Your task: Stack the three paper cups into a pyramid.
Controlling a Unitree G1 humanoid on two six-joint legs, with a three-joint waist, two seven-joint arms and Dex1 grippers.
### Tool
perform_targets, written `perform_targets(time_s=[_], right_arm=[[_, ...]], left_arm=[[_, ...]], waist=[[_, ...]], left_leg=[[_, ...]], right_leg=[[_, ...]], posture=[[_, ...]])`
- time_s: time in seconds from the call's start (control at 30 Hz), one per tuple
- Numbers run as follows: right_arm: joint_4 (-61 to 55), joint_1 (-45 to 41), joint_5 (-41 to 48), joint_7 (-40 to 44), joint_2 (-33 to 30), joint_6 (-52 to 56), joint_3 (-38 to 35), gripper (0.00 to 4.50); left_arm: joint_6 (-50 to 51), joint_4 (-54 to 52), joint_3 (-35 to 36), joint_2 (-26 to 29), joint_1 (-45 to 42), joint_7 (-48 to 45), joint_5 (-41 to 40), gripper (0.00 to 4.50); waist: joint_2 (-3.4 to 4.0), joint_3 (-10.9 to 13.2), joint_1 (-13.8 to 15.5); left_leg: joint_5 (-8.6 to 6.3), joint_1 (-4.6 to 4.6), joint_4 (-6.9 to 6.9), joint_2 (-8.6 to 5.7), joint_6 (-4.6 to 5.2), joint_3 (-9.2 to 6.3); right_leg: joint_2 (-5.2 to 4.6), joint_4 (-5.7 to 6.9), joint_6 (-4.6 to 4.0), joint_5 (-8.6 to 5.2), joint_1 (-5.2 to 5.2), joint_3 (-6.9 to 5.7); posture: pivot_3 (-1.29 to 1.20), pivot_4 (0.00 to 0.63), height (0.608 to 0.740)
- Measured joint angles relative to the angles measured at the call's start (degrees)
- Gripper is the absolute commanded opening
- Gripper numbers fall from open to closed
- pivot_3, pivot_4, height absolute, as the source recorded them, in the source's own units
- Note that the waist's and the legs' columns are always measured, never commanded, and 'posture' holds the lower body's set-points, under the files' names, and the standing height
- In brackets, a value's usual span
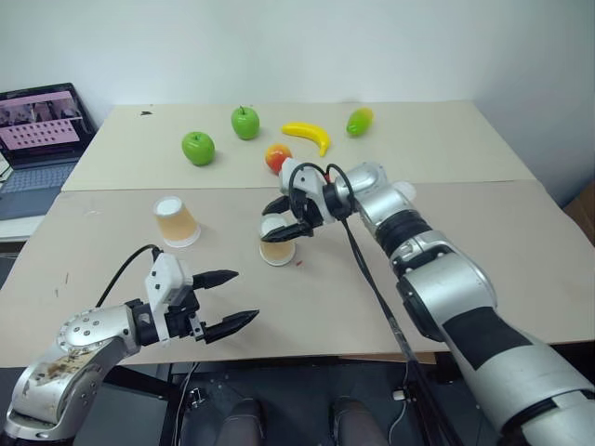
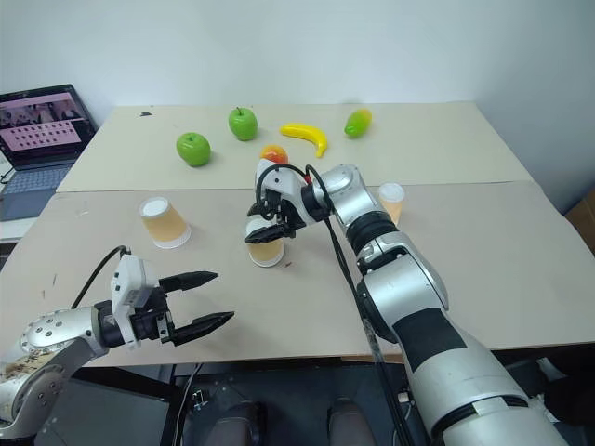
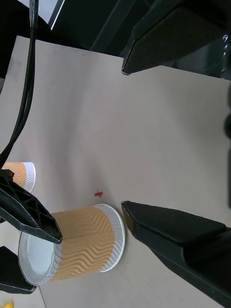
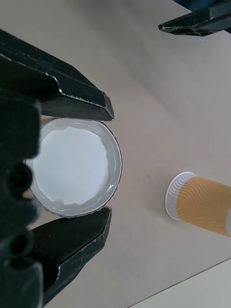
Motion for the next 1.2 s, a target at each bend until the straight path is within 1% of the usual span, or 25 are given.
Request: perform_targets(time_s=[0.03, 0.2, 0.33, 0.43, 0.47, 0.53, 0.57, 0.6, 0.7, 0.77, 0.83, 0.9, 0.97, 1.03, 1.07, 1.2], right_arm=[[0.26, 0.0, -0.02, -0.37, 0.03, -0.09, -0.44, 4.47], [0.9, 0.0, -1.18, -1.01, 0.03, -0.36, -1.48, 4.47], [0.55, 0.0, -1.0, 2.51, -1.21, -0.34, -3.72, 4.47], [-2.54, 0.01, 0.19, 6.26, -3.98, -0.02, -5.52, 4.47], [-6.7, 0.48, 1.5, 8.4, -6.07, 1.14, -6.79, 4.47], [-12.88, 1.87, 3.51, 9.59, -8.89, 3.13, -8.33, 4.47], [-19.59, 4.8, 4.84, 9.23, -11.07, 6.3, -9.66, 4.47], [-28.57, 10.13, 6.4, 7.99, -14.3, 10.22, -11.57, 4.47], [-43.82, 24.27, 7.76, 3.13, -21.37, 19.53, -15.1, 4.47], [-59.57, 39.83, 7.98, -2.45, -25.49, 28.7, -18.17, 4.47], [-66.42, 48.05, 7.94, -6.78, -26.26, 35.0, -19.75, 4.47], [-74.93, 55.26, 7.03, -15.24, -25.96, 41.69, -22.74, 4.47], [-77.58, 56.14, 3.94, -25.33, -23.92, 45.36, -25.72, 4.47], [-78.03, 56.06, 0.86, -34.47, -21.85, 46.4, -27.21, 4.47], [-77.49, 55.37, -0.04, -39.07, -19.58, 46.55, -27.91, 4.47], [-71.81, 48.85, 0.28, -48.67, -12.7, 45.31, -28.15, 4.47]], left_arm=[[0.0, -0.02, 0.01, 0.0, 0.01, 0.02, 0.0, 4.5], [-0.05, -0.06, 0.01, -0.04, 0.08, 0.26, 0.05, 4.5], [-0.12, -0.05, -0.03, -0.18, -0.11, 0.46, 0.6, 4.5], [-0.19, -0.02, -0.05, -0.24, -0.26, 0.45, 0.78, 4.5], [-0.22, -0.02, -0.12, -0.32, -0.3, 0.43, 0.82, 4.5], [-0.33, -0.01, -0.27, -0.45, -0.31, 0.39, 0.9, 4.5], [-0.46, 0.0, -0.62, -0.56, -0.5, 0.4, 1.2, 4.5], [-0.73, 0.04, -0.89, -0.92, -0.58, 0.51, 1.52, 4.5], [-1.06, 0.42, -0.66, -1.59, -0.03, 1.05, 1.81, 4.5], [-1.17, 0.68, -0.61, -2.15, -0.26, 1.39, 1.89, 4.5], [-1.17, 1.14, -0.38, -2.16, -0.08, 1.51, 1.92, 4.5], [-1.19, 1.34, -0.38, -2.14, -0.42, 1.33, 1.93, 4.5], [-1.19, 1.68, -0.6, -2.14, -0.72, 0.96, 1.98, 4.5], [-1.19, 1.98, -1.12, -2.18, -1.24, 0.5, 2.03, 4.5], [-1.19, 2.42, -1.31, -2.2, -1.62, 0.39, 2.07, 4.5], [-1.22, 4.15, -3.01, -2.84, -4.65, 0.43, 3.02, 4.5]], waist=[[0.0, 0.0, -0.05], [0.0, 0.0, -0.55], [0.0, 0.0, -0.69], [0.01, 0.03, -0.67], [0.02, 0.05, -0.65], [0.01, 0.05, -0.54], [0.0, 0.04, -0.34], [-0.02, 0.02, 0.31], [-0.02, 0.03, 1.31], [-0.03, 0.03, 1.98], [0.09, 0.09, 1.67], [0.14, 0.08, 0.6], [0.13, 0.07, -0.18], [0.11, 0.06, -0.33], [0.1, 0.05, -0.4], [0.11, 0.06, -0.78]], left_leg=[[0.0, 0.0, -0.01, 0.0, 0.0, 0.0], [0.0, -0.02, -0.01, 0.0, 0.0, 0.0], [0.0, -0.02, -0.01, 0.0, 0.0, 0.0], [0.0, -0.04, 0.0, 0.0, 0.0, 0.0], [0.0, -0.08, -0.01, 0.0, 0.0, 0.0], [0.0, -0.07, -0.03, 0.0, 0.0, -0.02], [0.0, -0.06, -0.03, 0.0, 0.0, -0.03], [-0.01, -0.07, -0.03, -0.01, 0.0, -0.08], [-0.01, -0.15, 0.04, -0.08, 0.01, -0.04], [-0.03, -0.13, 0.06, -0.04, 0.02, -0.06], [-0.02, -0.15, 0.07, -0.06, 0.02, 0.09], [-0.02, 0.01, 0.06, -0.03, 0.02, 0.13], [-0.02, 0.17, 0.05, 0.0, 0.02, 0.14], [-0.02, 0.29, 0.01, 0.01, 0.02, 0.12], [-0.02, 0.28, -0.01, 0.02, 0.02, 0.12], [-0.02, 0.01, -0.01, -0.03, 0.02, 0.11]], right_leg=[[0.0, 0.0, 0.0, 0.0, -0.01, 0.0], [0.0, 0.04, -0.01, -0.01, -0.05, 0.0], [0.0, 0.03, -0.01, -0.01, -0.04, 0.0], [-0.01, 0.03, -0.01, -0.01, -0.04, 0.0], [-0.02, 0.03, -0.01, -0.01, -0.08, 0.0], [-0.01, 0.01, 0.0, -0.01, -0.04, -0.02], [-0.02, 0.01, 0.0, -0.01, -0.01, -0.03], [-0.05, -0.02, 0.0, -0.01, 0.05, -0.1], [-0.12, -0.14, 0.0, -0.02, 0.08, -0.09], [-0.09, -0.11, -0.01, -0.07, 0.08, -0.13], [-0.09, 0.04, -0.01, -0.07, -0.1, 0.09], [-0.03, 0.15, -0.01, -0.07, -0.02, 0.15], [0.03, 0.15, -0.03, -0.06, 0.11, 0.19], [0.07, 0.09, -0.04, -0.09, 0.23, 0.16], [0.08, 0.07, -0.04, -0.09, 0.22, 0.16], [0.02, 0.04, -0.04, -0.09, 0.04, 0.15]], posture=[[0.0, 0.15, 0.732], [0.0, 0.15, 0.732], [0.0, 0.15, 0.732], [0.0, 0.15, 0.732], [0.0, 0.15, 0.732], [0.0, 0.15, 0.732], [0.0, 0.15, 0.732], [0.0, 0.15, 0.732], [0.0, 0.15, 0.732], [0.0, 0.15, 0.732], [0.0, 0.15, 0.732], [0.0, 0.15, 0.732], [0.0, 0.15, 0.732], [0.0, 0.15, 0.732], [0.0, 0.15, 0.732], [0.0, 0.15, 0.732]])
